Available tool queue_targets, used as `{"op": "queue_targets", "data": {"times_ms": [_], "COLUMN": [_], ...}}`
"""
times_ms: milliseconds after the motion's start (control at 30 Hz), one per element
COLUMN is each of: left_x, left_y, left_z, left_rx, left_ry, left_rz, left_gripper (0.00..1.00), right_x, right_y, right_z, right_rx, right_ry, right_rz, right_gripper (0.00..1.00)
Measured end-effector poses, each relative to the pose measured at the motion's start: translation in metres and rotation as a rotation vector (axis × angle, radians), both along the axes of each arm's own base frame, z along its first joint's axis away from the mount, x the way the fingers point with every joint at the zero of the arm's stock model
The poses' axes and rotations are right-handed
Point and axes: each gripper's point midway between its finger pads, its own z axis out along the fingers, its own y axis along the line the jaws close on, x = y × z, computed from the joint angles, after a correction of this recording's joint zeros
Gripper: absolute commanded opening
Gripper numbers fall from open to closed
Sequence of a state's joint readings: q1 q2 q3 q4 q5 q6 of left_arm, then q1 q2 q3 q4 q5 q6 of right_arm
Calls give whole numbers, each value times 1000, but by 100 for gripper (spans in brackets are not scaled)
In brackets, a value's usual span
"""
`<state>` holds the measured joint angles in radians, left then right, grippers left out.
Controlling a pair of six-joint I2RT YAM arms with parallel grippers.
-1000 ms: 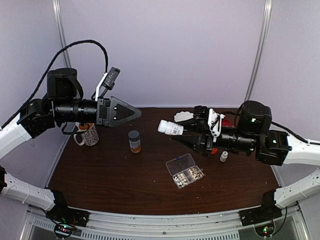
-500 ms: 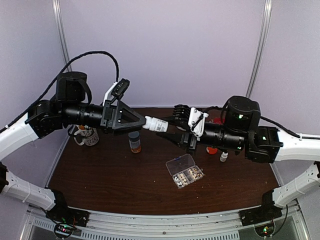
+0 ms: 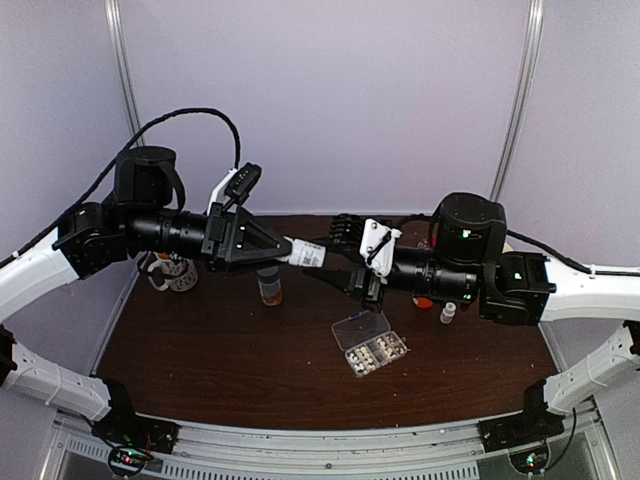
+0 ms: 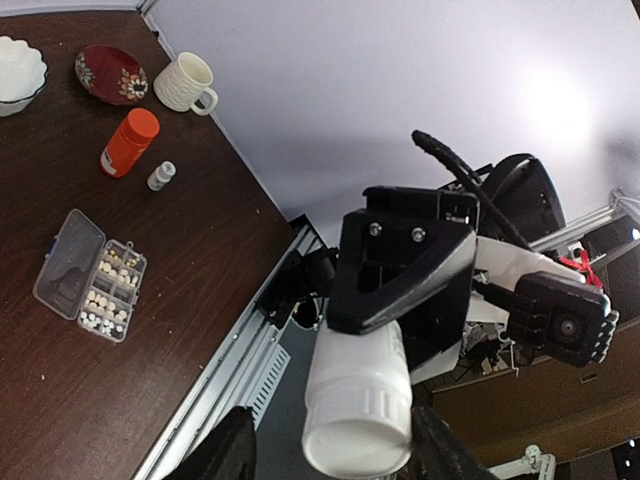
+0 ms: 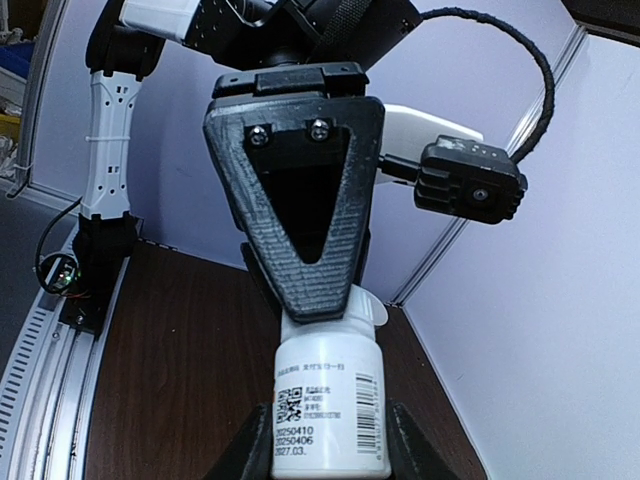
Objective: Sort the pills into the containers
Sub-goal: Screw the lid of the pill bottle onto the pill bottle.
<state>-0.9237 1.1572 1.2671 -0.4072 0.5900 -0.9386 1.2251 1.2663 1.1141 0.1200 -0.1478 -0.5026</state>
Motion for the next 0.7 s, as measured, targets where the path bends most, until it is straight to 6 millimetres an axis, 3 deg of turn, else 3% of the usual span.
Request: {"op": "queue_targets", "data": {"times_ms": [300,500,700], "left_x": [-2,-1,2], "left_y": [-1,-1,2], "left_z": [2,2,3], "left_rx": [-11,-12,-13], "left_ry": [0,-2,-2], "left_rz": [-12,-12,-2], "left_gripper": [40,54,49], "right_x": [1,3,4], "right_y": [4,3,3], "right_z": [-8,-8,-8], "right_rx": [-20,-21,-21], "right_ry": [6,0,-1], "right_rz": [0,-12,-17], "right_gripper": [0,0,0]}}
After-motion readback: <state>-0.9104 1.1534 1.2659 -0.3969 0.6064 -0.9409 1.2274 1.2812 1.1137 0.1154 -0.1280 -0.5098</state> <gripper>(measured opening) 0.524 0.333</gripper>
